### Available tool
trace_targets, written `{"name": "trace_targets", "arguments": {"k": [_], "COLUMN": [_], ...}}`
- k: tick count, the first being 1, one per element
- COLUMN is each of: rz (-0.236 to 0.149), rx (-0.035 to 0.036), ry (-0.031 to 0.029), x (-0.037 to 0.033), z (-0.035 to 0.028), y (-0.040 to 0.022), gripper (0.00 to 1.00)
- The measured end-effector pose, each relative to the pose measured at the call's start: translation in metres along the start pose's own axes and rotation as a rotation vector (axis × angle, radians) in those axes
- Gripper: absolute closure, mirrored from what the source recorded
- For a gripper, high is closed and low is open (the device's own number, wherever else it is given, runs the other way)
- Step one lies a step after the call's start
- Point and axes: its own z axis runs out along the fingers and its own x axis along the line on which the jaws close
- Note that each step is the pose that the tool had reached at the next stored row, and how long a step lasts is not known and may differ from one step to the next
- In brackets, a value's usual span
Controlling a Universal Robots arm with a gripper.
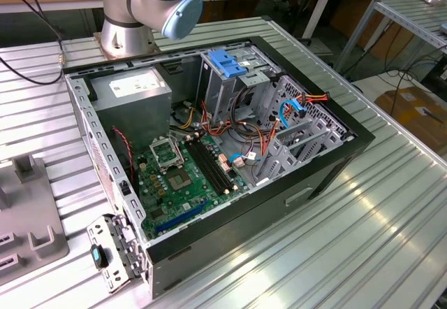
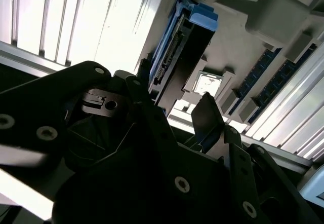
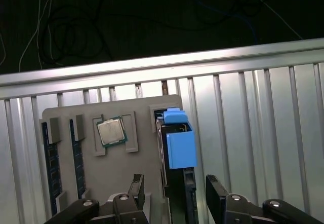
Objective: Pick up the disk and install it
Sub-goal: 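Pick up the disk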
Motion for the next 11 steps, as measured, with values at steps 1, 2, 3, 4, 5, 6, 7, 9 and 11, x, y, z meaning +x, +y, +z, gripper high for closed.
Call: {"name": "trace_targets", "arguments": {"k": [1, 2, 3, 4, 5, 6, 7, 9, 11], "rz": [-0.003, -0.008, -0.014, -0.019, -0.024, -0.035, -0.041, -0.054, -0.071], "rx": [0.0002, 0.0011, 0.0024, 0.0037, 0.0050, 0.0080, 0.0096, 0.0128, 0.0165], "ry": [0.0000, 0.0000, -0.0002, -0.0003, -0.0003, -0.0006, -0.0007, -0.0010, -0.0014], "x": [0.0000, 0.0000, 0.0000, -0.0001, -0.0002, -0.0008, -0.0012, -0.0024, -0.0044], "z": [0.0007, 0.0019, 0.0028, 0.0036, 0.0044, 0.0061, 0.0070, 0.0091, 0.0120], "y": [0.0000, 0.0001, 0.0001, 0.0002, 0.0002, 0.0003, 0.0003, 0.0004, 0.0006], "gripper": [0.40, 0.40, 0.40, 0.40, 0.40, 0.40, 0.40, 0.40, 0.40]}}
